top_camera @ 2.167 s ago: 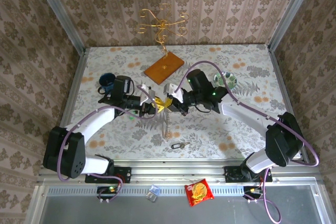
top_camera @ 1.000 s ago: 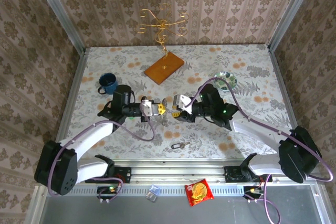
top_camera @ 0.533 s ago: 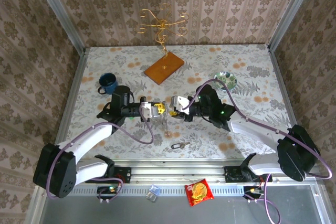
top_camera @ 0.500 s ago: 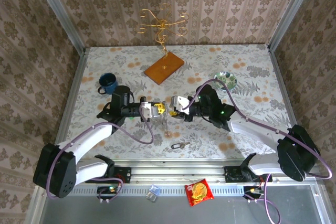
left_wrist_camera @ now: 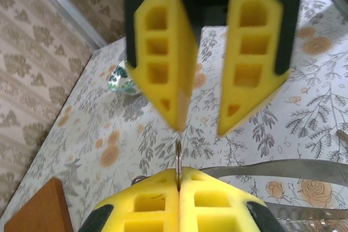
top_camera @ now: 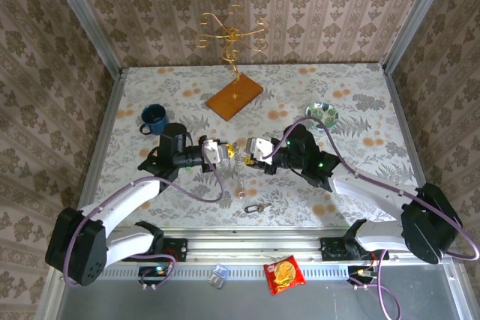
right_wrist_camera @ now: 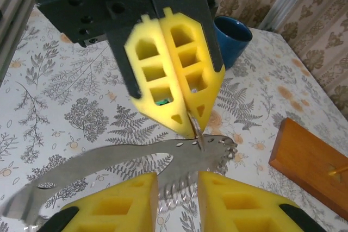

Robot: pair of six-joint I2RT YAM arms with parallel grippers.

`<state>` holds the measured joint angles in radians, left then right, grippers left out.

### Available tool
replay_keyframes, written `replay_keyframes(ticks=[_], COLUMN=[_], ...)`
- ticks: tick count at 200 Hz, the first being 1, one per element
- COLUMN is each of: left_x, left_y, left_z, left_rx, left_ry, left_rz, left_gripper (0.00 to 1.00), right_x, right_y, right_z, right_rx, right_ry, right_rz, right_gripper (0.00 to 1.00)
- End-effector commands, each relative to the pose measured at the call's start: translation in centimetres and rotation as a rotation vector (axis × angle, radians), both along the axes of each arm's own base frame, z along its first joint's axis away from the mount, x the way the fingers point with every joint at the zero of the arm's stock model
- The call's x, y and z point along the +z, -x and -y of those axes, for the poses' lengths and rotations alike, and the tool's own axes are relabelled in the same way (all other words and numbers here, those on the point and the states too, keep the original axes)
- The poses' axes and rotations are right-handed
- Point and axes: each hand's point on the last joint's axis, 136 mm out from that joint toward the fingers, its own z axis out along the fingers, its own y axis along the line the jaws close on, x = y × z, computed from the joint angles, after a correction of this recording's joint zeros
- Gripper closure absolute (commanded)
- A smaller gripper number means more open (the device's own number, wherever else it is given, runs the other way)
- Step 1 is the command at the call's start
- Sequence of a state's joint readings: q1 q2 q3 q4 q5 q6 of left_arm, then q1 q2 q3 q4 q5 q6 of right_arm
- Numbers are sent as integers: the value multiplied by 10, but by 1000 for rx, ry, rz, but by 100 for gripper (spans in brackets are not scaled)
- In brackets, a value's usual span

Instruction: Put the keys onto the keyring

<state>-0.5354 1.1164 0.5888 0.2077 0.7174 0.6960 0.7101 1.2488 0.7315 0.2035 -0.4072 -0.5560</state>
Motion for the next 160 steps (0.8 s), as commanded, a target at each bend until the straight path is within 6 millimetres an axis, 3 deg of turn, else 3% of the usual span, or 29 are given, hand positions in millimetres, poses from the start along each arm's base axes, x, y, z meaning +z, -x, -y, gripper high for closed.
replay_keyframes(ticks=[1,28,72,95,129,133,160], left_x=[15,12,17,25,32,31,42], left_y=[-16,-14,-26,-27,-22,-21,-16], left_z=[-4,-5,-15,-22,-24,-24,-31], left_rx=[201,322,592,724,898,917,1062], left_ry=[26,-13,-17,12,83,85,107], left_rz=[-132,-255,-495,-670,-997,-1036,-1210], left_gripper=[100,100,100,100,100,100,100], right_x=[7,12,9,4,10,2,2], right_y=[12,26,36,25,6,3,-9], right_z=[6,0,-30,-37,-49,-52,-56], right_rx=[-7,32,55,-6,-88,-99,-142], right_ry=[-27,-84,-152,-212,-293,-283,-315], right_rz=[-46,-132,-321,-294,-190,-193,-132], right_gripper=[74,77,79,84,82,82,81])
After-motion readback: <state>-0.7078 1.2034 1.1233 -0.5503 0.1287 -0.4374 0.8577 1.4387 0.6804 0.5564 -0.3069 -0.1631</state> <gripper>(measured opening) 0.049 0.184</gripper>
